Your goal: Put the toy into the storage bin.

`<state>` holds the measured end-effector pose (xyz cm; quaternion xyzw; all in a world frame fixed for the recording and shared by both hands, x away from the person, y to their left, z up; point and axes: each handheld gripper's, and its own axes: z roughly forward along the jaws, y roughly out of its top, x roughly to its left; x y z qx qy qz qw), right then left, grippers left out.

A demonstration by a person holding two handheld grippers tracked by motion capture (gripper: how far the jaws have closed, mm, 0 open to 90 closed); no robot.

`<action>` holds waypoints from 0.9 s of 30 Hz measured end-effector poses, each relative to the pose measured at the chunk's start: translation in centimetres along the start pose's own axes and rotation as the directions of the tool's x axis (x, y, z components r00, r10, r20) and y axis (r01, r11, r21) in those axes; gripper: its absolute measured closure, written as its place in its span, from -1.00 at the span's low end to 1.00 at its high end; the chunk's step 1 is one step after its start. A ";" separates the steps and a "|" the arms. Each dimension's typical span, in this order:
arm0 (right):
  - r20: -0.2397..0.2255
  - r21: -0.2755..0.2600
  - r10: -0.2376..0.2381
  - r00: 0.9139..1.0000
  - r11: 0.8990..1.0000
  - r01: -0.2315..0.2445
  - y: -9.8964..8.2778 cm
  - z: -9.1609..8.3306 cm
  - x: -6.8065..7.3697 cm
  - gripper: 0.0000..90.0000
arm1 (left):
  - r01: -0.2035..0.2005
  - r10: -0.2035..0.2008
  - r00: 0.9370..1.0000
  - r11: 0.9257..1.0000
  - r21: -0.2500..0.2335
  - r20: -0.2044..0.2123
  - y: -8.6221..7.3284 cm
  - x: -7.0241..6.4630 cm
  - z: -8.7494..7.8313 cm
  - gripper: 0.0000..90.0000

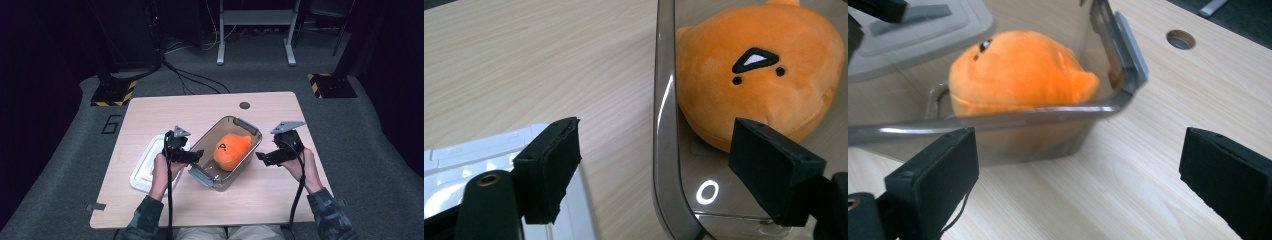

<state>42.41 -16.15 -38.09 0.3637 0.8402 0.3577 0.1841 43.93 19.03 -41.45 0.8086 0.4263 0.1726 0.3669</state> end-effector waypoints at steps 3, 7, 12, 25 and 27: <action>0.009 -0.005 0.025 1.000 1.000 -0.025 -1.0 -0.3 -0.3 -0.96 | 0.002 -0.002 1.000 1.000 -0.002 0.001 0.1 0.1 -0.3 -0.64; 0.020 -0.015 0.043 0.999 0.999 -0.043 -2.5 -0.5 -0.8 -0.96 | 0.009 -0.009 1.000 1.000 -0.014 -0.005 0.0 0.3 -0.7 -0.68; 0.031 -0.015 0.079 0.996 0.997 -0.078 -4.2 -0.4 -1.3 -0.95 | 0.024 -0.024 1.000 0.999 -0.025 -0.013 -0.2 0.6 -1.2 -0.71; 0.094 0.060 0.178 0.980 0.981 -0.184 -11.6 2.0 -3.5 -0.97 | 0.070 -0.073 0.996 0.996 -0.061 -0.048 -1.1 2.5 -3.1 -0.81; 0.115 0.067 0.202 0.973 0.975 -0.211 -12.5 2.5 -3.6 -0.97 | 0.089 -0.092 0.994 0.994 -0.062 -0.055 -1.3 2.9 -3.3 -0.85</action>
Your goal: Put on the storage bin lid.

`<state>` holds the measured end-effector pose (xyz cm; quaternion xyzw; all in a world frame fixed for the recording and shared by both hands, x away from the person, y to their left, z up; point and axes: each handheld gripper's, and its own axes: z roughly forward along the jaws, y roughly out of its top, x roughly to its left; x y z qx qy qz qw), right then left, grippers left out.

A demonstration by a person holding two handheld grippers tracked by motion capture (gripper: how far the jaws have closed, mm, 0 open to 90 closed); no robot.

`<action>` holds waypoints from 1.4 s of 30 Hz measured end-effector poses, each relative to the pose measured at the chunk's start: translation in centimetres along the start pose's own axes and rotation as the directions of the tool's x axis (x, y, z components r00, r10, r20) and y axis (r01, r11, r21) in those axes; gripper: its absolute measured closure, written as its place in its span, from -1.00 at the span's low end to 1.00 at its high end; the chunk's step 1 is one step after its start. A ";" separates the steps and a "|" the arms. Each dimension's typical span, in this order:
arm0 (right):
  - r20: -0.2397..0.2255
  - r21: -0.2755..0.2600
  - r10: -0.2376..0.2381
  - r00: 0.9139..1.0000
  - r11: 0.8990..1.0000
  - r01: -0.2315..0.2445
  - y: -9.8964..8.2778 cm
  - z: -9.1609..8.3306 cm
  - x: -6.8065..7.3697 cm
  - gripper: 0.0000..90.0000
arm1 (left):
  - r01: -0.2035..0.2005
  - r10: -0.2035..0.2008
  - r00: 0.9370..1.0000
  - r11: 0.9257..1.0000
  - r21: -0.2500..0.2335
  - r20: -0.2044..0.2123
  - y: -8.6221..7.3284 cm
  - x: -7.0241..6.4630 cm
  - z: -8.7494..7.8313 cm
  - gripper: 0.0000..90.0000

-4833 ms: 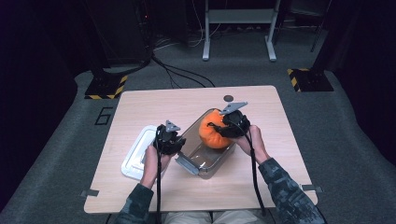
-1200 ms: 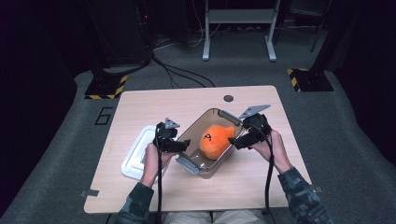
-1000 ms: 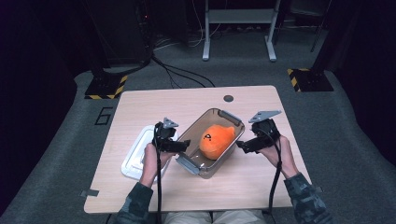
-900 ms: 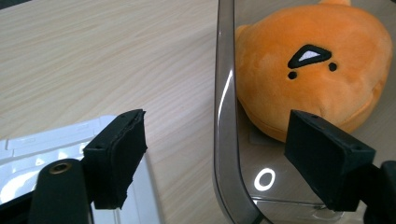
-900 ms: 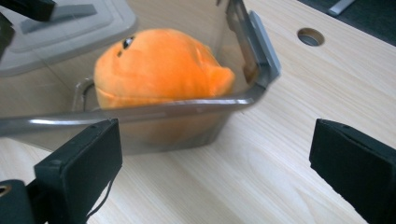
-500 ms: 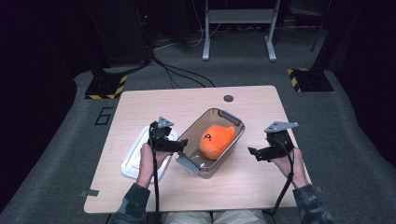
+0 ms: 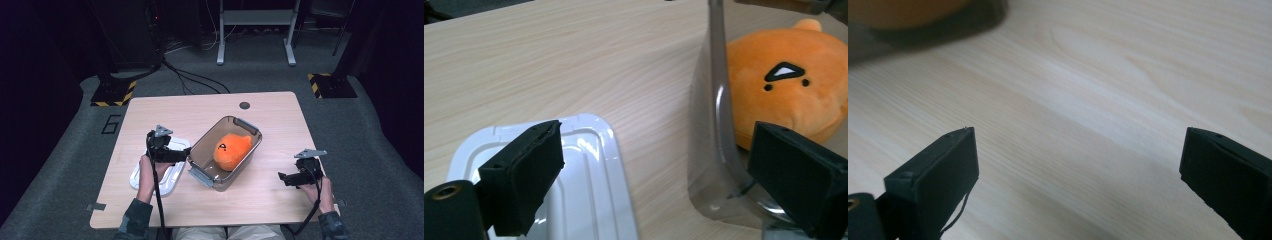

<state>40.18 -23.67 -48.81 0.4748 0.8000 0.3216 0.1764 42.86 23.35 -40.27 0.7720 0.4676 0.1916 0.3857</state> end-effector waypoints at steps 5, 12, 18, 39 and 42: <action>0.041 0.022 0.011 0.999 1.000 -0.012 -2.0 1.2 -0.9 -0.96 | 0.017 -0.017 1.000 1.000 0.001 -0.017 -0.6 1.1 -0.2 -0.87; 0.066 -0.009 0.008 0.998 1.000 -0.007 -3.4 1.8 -1.6 -1.00 | 0.046 -0.045 0.998 0.999 0.025 -0.037 -2.4 2.7 0.2 -0.90; 0.061 -0.043 0.006 0.998 0.999 -0.003 -3.9 1.8 -1.9 -1.00 | 0.102 -0.101 0.995 0.995 0.018 -0.020 -3.9 4.3 0.9 -0.98; 0.063 -0.054 0.004 0.998 0.999 0.000 -4.0 1.7 -1.7 -0.99 | 0.161 -0.149 0.983 0.980 0.117 -0.112 -7.7 7.8 5.5 -0.60; 0.063 -0.053 0.005 0.998 0.999 -0.002 -4.0 1.7 -1.7 -0.99 | 0.148 -0.135 0.984 0.983 0.111 -0.116 -7.9 8.0 5.5 -0.45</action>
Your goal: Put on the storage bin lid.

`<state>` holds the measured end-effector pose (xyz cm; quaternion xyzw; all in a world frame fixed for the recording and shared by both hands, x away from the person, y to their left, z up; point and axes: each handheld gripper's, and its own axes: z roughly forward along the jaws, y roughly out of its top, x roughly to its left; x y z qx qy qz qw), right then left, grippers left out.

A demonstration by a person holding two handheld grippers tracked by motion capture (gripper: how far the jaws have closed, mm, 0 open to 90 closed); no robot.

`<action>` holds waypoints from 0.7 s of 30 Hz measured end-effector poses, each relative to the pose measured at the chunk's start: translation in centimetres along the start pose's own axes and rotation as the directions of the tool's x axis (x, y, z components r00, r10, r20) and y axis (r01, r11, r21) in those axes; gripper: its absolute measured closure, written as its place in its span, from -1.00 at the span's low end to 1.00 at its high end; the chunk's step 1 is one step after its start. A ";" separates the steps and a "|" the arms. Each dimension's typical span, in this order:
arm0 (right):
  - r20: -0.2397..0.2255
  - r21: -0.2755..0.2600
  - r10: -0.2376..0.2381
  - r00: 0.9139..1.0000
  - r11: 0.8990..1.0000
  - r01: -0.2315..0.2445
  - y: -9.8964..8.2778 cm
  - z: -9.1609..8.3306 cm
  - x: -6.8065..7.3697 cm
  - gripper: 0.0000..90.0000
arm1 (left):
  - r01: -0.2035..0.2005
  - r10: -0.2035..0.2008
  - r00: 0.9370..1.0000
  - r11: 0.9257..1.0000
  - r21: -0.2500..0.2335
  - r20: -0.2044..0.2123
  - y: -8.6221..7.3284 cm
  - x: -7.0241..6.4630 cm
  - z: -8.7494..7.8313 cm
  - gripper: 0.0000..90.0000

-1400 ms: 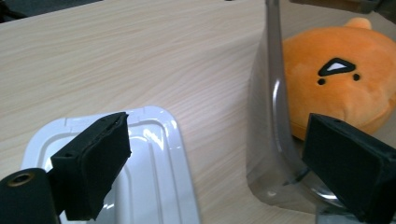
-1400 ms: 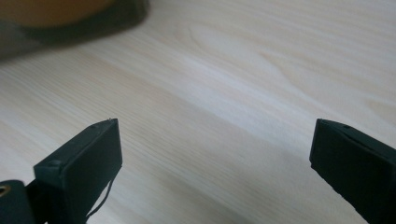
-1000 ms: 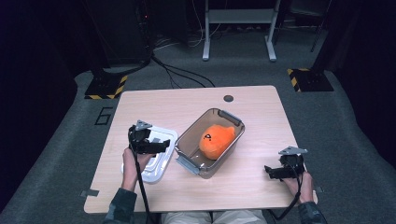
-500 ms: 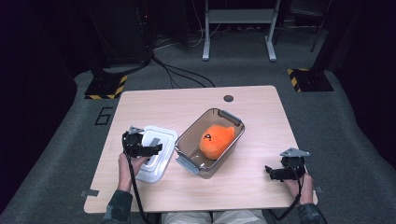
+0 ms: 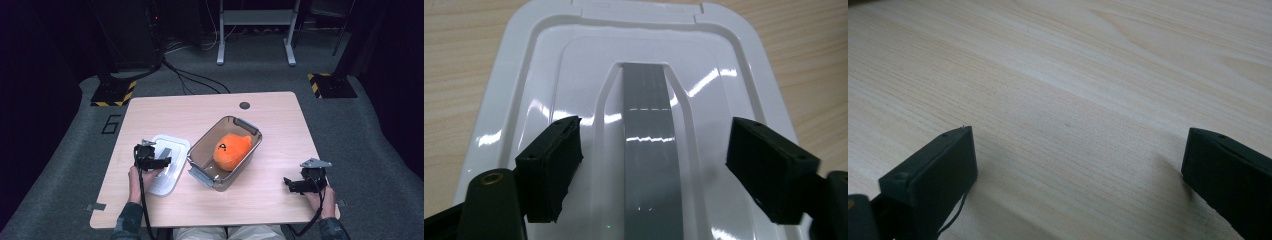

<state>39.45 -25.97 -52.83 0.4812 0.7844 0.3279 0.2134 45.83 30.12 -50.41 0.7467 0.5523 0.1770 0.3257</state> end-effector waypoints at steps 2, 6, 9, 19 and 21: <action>-0.001 0.000 0.000 1.000 1.000 0.000 0.0 0.0 0.0 -0.99 | 0.002 -0.003 1.000 1.000 -0.013 -0.012 -0.1 0.1 -0.1 -0.28; -0.006 0.001 0.001 1.000 1.000 -0.001 0.0 0.0 0.0 -0.98 | -0.016 0.016 0.998 1.000 0.000 -0.064 -0.1 -0.2 -0.2 -0.04; -0.003 -0.001 -0.001 1.000 1.000 0.001 0.0 0.0 0.0 -0.98 | -0.059 0.060 0.993 0.998 0.009 -0.104 -0.2 -0.7 -0.2 0.06; -0.006 0.000 0.002 1.000 1.000 -0.002 0.0 0.0 0.0 -0.98 | -0.105 0.104 0.989 0.994 -0.009 -0.102 -0.8 -1.5 -0.2 0.45; -0.006 0.001 0.002 1.000 1.000 -0.002 0.0 0.0 0.0 -0.98 | -0.067 0.065 0.994 0.997 -0.026 -0.083 -0.9 -1.2 -0.2 0.46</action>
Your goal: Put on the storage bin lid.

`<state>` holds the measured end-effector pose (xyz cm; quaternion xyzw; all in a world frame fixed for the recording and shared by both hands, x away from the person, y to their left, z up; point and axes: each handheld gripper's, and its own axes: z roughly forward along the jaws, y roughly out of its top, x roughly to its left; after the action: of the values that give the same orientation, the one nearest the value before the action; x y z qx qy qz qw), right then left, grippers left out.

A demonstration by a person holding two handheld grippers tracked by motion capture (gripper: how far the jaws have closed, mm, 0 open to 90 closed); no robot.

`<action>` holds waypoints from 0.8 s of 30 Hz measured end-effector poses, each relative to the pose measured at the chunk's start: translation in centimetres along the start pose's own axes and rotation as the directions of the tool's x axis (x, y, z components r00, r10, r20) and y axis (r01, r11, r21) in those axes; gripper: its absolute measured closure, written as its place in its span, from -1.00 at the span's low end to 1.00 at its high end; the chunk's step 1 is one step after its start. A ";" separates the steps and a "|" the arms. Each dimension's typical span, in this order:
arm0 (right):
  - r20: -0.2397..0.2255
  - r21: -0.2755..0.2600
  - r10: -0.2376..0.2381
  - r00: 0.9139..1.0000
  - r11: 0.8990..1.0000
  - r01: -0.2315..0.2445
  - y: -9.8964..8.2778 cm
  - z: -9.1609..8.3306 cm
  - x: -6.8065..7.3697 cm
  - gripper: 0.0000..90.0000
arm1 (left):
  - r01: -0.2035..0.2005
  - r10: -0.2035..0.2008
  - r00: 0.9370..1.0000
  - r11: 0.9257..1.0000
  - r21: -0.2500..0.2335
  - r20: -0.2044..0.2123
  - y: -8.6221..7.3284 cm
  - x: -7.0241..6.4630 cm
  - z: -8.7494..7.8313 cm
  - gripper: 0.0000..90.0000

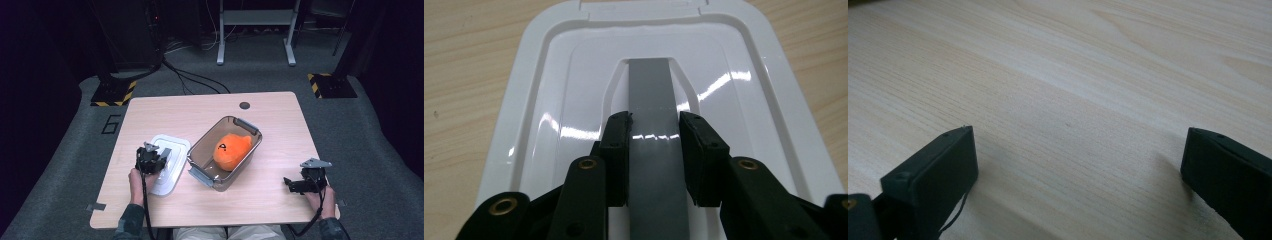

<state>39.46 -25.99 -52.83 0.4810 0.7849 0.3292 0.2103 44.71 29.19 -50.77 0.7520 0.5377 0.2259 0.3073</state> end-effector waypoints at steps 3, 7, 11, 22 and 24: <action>0.000 0.000 0.001 1.000 1.000 -0.001 0.0 0.0 0.0 -0.98 | 0.018 -0.018 1.000 1.000 -0.005 0.009 0.0 0.2 0.0 0.47; -0.002 0.000 0.002 1.000 1.000 -0.002 0.0 0.0 0.0 -0.98 | 0.025 -0.025 1.000 1.000 0.006 0.013 0.1 0.2 -0.2 0.47; -0.001 0.000 0.001 1.000 1.000 -0.001 0.0 0.0 0.0 -0.98 | 0.027 -0.027 1.000 1.000 0.011 0.014 0.3 0.2 -0.3 0.47; -0.003 0.001 0.003 1.000 1.000 -0.003 0.0 0.0 -0.1 -0.98 | 0.024 -0.023 1.000 0.999 -0.021 0.011 1.6 0.0 -2.1 0.47; -0.002 0.000 0.005 1.000 1.000 -0.005 0.0 0.0 0.0 -0.98 | 0.019 -0.018 1.000 0.999 -0.026 0.009 1.9 -0.1 -2.4 0.47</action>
<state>39.52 -26.01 -52.85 0.4826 0.7840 0.3300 0.2086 44.31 29.21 -47.71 0.7440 0.5402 0.2265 0.3215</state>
